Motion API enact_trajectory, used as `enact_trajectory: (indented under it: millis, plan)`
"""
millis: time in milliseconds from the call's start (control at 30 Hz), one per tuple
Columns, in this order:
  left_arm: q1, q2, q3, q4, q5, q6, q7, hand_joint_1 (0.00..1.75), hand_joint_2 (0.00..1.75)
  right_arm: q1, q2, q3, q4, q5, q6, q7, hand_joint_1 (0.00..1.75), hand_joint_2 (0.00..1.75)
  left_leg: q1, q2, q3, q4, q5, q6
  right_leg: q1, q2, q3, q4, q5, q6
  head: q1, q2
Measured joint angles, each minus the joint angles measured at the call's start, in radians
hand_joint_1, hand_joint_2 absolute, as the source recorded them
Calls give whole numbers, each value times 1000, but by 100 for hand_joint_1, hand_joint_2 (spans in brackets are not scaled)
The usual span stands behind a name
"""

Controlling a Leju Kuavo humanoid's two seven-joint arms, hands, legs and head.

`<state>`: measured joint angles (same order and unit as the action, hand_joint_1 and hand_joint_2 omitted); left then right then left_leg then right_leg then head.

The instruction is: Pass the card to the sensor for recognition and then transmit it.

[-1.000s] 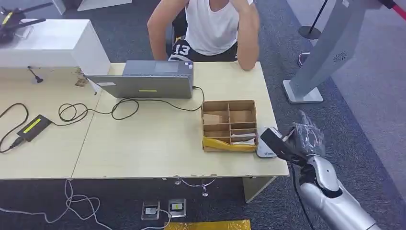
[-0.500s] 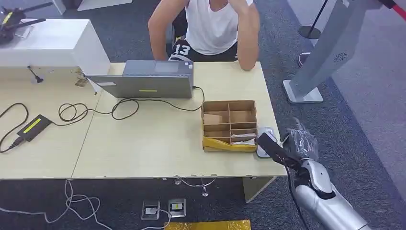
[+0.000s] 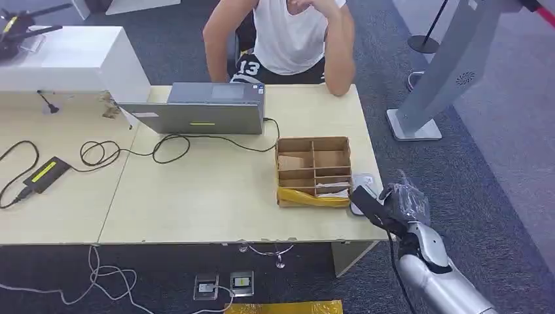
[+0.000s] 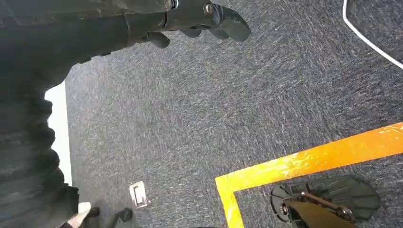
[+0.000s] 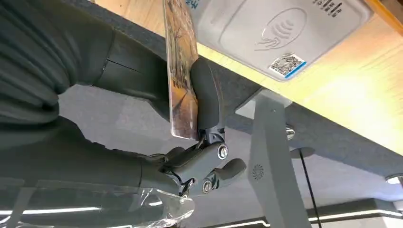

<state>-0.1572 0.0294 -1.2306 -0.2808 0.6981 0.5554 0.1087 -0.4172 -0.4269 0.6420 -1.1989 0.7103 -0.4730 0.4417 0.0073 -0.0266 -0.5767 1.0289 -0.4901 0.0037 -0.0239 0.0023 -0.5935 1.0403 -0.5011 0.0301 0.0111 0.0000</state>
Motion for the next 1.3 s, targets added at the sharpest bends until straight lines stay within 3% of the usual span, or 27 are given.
enact_trajectory:
  millis: [533,1300]
  plan:
    - [1,0,0,0,0,2,0,0,175,-52,54,2,107,-24,-25,-40,175,175,0,0,0,0,0,0,0,0,0,0,0,0,0,0]
    - [0,-2,0,0,-18,3,0,0,175,-124,70,36,142,-18,-48,-40,175,175,0,0,0,0,0,0,0,0,0,0,0,0,0,0]
